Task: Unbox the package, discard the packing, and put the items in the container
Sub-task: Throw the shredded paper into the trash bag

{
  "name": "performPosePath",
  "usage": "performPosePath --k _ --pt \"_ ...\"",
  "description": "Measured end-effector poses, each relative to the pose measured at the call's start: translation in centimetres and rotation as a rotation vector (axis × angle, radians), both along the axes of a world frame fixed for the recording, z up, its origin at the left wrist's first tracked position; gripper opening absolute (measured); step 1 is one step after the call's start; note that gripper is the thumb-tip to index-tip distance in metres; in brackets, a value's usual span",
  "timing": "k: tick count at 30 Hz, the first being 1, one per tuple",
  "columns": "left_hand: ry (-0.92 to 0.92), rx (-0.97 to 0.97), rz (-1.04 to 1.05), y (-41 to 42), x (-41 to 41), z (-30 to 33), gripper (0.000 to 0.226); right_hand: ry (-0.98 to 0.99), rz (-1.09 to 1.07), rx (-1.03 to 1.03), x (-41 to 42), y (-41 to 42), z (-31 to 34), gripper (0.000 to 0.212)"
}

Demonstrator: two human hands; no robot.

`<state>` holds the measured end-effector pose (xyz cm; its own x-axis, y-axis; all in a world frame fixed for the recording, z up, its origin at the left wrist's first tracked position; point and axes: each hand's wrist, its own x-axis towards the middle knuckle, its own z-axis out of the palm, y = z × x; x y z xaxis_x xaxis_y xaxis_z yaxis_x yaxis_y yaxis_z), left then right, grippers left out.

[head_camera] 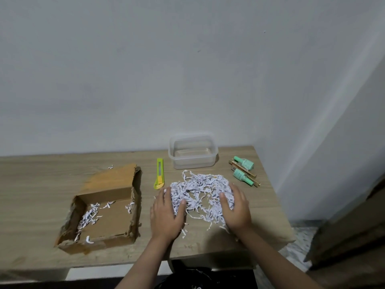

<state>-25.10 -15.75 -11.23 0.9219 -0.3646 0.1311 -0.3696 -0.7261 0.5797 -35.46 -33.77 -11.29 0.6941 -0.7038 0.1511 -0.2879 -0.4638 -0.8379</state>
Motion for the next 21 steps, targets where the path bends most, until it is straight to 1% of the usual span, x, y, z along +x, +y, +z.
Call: performPosePath --k 3,6,8,9,10,12,16,21 --pt "0.074 -0.099 -0.073 -1.4 -0.6 0.3 0.072 -0.025 0.034 0.032 1.9 2.1 0.0 0.054" --pt "0.238 -0.341 -0.142 -3.7 -1.8 1.1 0.055 -0.135 0.076 0.1 3.0 4.4 0.4 0.047" --pt "0.353 -0.501 -0.121 -4.8 -2.4 1.9 0.041 -0.199 0.068 0.174 3.5 5.4 0.6 0.04" --pt "0.401 -0.562 -0.095 -5.1 -2.6 2.1 0.037 -0.219 0.045 0.23 3.7 5.7 0.6 0.033" --pt "0.443 -0.611 -0.072 -5.3 -2.7 2.3 0.036 -0.23 0.015 0.291 3.9 5.9 0.6 0.026" --pt "0.511 -0.691 -0.037 -5.4 -2.8 2.8 0.034 -0.232 -0.036 0.392 4.2 6.2 0.7 0.023" --pt "0.572 -0.799 0.002 -5.3 -3.0 3.9 0.031 -0.261 -0.075 0.462 4.1 6.9 1.6 0.026" --pt "0.55 -0.873 0.011 -5.0 -4.3 6.3 0.026 -0.315 -0.053 0.486 3.2 7.1 4.1 0.026"
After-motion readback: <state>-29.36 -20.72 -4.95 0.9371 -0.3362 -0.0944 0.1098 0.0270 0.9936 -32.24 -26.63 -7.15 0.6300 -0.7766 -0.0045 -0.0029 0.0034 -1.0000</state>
